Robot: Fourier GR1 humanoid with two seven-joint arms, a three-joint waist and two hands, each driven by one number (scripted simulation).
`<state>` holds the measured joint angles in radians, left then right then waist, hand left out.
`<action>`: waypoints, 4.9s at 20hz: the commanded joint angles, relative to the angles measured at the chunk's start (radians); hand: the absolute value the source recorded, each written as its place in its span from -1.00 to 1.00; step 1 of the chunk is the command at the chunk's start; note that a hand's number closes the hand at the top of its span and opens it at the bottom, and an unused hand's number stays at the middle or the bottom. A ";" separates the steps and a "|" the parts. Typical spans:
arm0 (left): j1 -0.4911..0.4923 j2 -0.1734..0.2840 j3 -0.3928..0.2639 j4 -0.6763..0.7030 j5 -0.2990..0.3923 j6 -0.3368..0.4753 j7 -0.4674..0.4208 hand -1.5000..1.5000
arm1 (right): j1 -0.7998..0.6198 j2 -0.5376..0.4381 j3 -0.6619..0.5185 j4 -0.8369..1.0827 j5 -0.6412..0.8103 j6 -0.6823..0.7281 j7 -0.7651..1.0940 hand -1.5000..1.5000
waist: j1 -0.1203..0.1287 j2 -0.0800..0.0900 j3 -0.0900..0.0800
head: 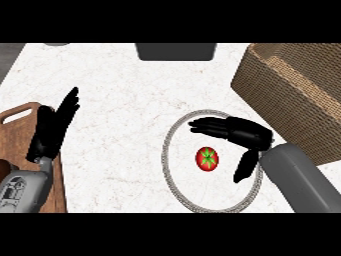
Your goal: Pick the tomato from the placemat and place it in the basket
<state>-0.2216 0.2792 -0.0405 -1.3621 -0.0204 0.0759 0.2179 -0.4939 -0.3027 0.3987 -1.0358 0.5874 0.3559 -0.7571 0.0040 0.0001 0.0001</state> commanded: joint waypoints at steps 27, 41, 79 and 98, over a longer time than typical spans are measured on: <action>0.022 -0.059 0.070 -0.045 -0.077 -0.068 -0.006 0.00 | -0.061 0.166 -0.059 0.251 0.297 -0.220 -0.175 1.00 | 0.005 0.002 0.000; 0.032 -0.058 0.107 -0.003 -0.086 -0.041 -0.007 0.00 | 0.153 0.112 0.063 -0.105 0.675 -0.322 0.526 1.00 | -0.050 -0.021 -0.003; -0.005 -0.049 0.104 -0.039 -0.075 -0.098 0.035 0.00 | -0.386 -0.113 -0.574 -0.949 -0.226 0.399 1.549 1.00 | 0.007 0.004 -0.001; -0.035 -0.073 0.104 0.047 -0.106 -0.092 -0.027 0.00 | -0.396 -0.425 -0.565 -0.131 0.056 0.143 0.731 1.00 | 0.015 0.010 0.000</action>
<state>-0.2215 0.2045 0.0566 -1.3792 -0.1173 -0.0140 0.2162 -0.8526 -0.7073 -0.1805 -1.3432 0.6062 0.5586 0.1200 0.0169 0.0068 0.0005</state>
